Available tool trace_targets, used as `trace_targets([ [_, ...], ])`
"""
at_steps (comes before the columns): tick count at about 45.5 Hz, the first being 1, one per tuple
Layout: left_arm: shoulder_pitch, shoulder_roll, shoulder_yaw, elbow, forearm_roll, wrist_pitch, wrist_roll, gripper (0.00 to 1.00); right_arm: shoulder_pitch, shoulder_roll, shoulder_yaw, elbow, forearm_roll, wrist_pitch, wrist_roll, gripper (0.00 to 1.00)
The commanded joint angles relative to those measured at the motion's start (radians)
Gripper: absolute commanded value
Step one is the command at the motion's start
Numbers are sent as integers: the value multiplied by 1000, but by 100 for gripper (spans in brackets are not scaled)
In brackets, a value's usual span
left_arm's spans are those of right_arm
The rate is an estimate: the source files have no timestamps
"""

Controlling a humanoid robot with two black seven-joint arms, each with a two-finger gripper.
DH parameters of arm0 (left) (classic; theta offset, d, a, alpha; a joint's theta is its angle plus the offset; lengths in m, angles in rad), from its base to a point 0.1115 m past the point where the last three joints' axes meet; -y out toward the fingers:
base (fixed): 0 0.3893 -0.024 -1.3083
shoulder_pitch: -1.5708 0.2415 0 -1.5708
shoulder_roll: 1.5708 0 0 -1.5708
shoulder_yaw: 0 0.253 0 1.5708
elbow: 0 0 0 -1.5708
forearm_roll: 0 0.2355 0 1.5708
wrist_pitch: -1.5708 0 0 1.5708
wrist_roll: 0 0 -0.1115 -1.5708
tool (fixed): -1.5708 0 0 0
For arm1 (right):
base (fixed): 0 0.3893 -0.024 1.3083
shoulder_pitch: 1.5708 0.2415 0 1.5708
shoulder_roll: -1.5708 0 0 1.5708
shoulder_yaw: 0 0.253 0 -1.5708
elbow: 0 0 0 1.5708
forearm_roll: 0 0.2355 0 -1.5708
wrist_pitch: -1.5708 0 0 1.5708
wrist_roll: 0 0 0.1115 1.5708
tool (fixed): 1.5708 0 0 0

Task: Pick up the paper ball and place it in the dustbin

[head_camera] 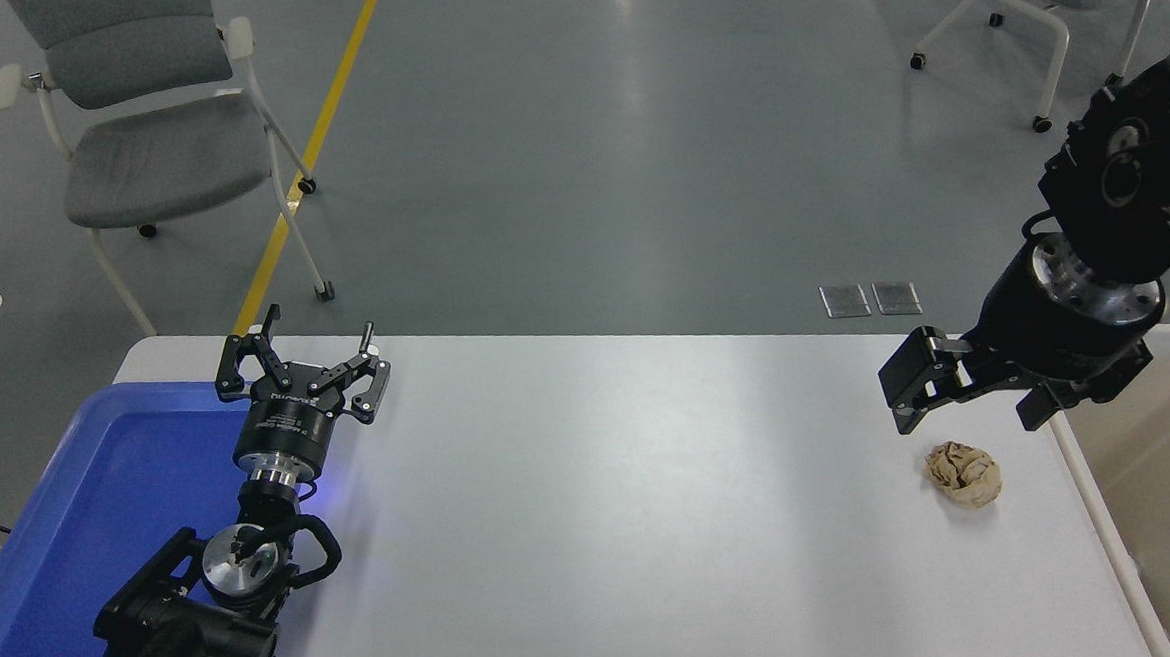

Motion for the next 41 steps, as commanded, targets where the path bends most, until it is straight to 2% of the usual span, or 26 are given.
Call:
trace_targets([
  [1, 0, 0, 0, 0, 0, 0, 0, 99, -12, -8, 3, -9, -2, 0, 1, 100],
  [17, 0, 0, 0, 0, 0, 0, 0, 99, -66, -117, -1, -69, -126, -37, 1, 100],
  [24, 0, 0, 0, 0, 0, 0, 0, 99, -174, -134, 12, -121, -216, -134, 1, 100],
  [31, 0, 0, 0, 0, 0, 0, 0, 99, -335, -129, 61, -233, -239, -233, 1, 100],
  [41, 0, 0, 0, 0, 0, 0, 0, 99, -599, -120, 153, -424, -376, -404, 10, 100],
])
